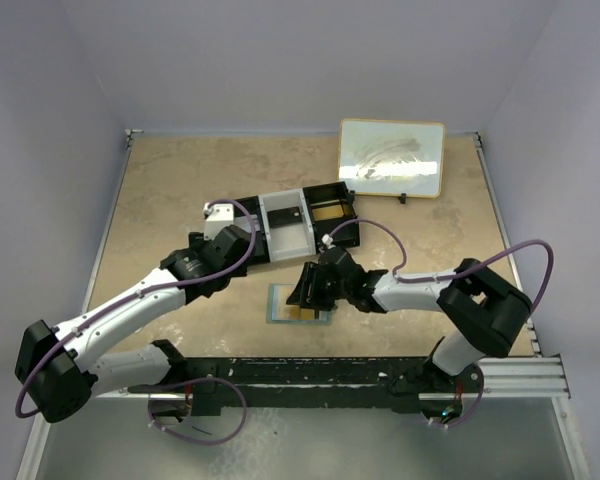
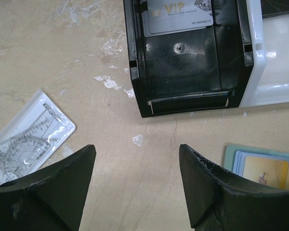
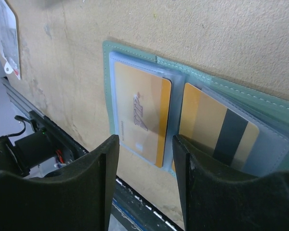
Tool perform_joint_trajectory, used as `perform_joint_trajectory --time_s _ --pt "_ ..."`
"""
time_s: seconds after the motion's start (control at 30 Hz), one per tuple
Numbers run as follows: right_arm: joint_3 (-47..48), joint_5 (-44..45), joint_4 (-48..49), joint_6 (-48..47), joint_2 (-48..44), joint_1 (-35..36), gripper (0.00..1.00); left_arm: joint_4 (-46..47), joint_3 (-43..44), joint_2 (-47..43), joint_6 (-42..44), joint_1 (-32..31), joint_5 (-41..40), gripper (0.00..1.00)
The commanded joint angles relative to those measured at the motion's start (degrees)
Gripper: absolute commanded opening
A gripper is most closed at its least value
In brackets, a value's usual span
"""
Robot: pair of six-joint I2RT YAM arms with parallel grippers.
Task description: Take the credit cards out of the card holder
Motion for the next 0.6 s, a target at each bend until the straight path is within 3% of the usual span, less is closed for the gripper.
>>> perform_joint_trajectory --time_s 0.0,0.3,0.57 --pt "-2.6 4.0 -3.9 0.4 0.3 -0.5 0.52 1.8 0.7 0.0 1.0 0.2 0.4 0.67" --pt "-4.0 2.1 0.4 0.9 0.1 -0.6 0.49 3.5 -0.1 0.4 1.5 0.2 6.3 0.65" --pt "-11.1 2.6 9.7 3.1 -5.7 -0.6 0.41 8.2 -5.0 -3.2 -4.0 0.2 14.3 0.64"
